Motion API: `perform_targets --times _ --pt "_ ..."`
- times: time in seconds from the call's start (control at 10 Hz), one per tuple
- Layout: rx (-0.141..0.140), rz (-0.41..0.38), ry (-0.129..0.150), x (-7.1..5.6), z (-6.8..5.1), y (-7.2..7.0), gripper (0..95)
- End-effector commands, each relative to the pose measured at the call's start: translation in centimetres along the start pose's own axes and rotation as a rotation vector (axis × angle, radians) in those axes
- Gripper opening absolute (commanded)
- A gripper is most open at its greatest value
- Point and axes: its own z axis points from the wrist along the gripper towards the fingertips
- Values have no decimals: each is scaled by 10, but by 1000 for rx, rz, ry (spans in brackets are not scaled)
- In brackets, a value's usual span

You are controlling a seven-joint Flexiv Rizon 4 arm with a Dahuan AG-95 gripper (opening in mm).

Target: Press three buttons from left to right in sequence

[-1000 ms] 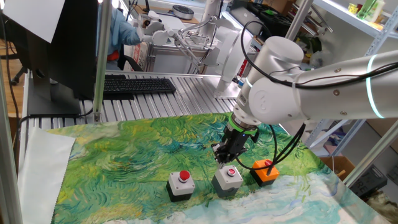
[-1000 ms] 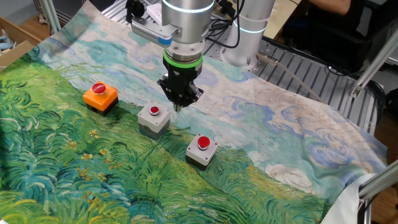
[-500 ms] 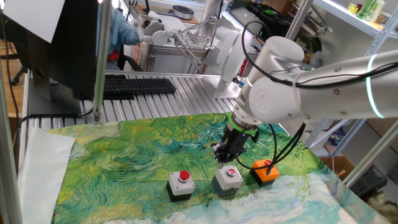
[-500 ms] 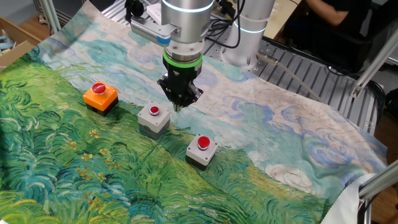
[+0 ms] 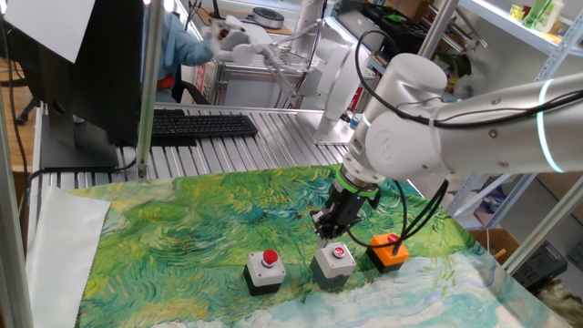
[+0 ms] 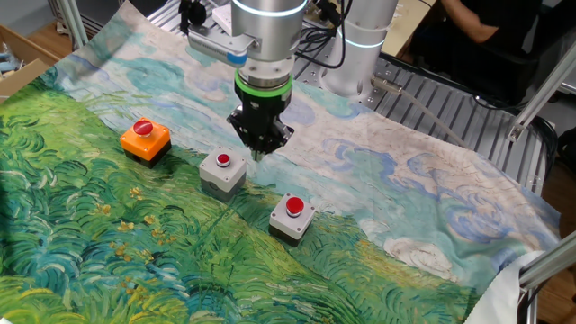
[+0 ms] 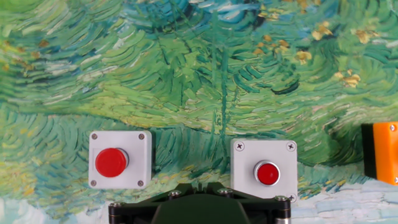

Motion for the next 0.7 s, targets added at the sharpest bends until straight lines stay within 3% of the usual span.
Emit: perform_targets --times 0.1,0.4,0.7 --pt "-61 -31 -8 1 0 0 0" --pt "-84 -82 -13 1 0 0 0" --pt "-81 -85 -13 1 0 0 0"
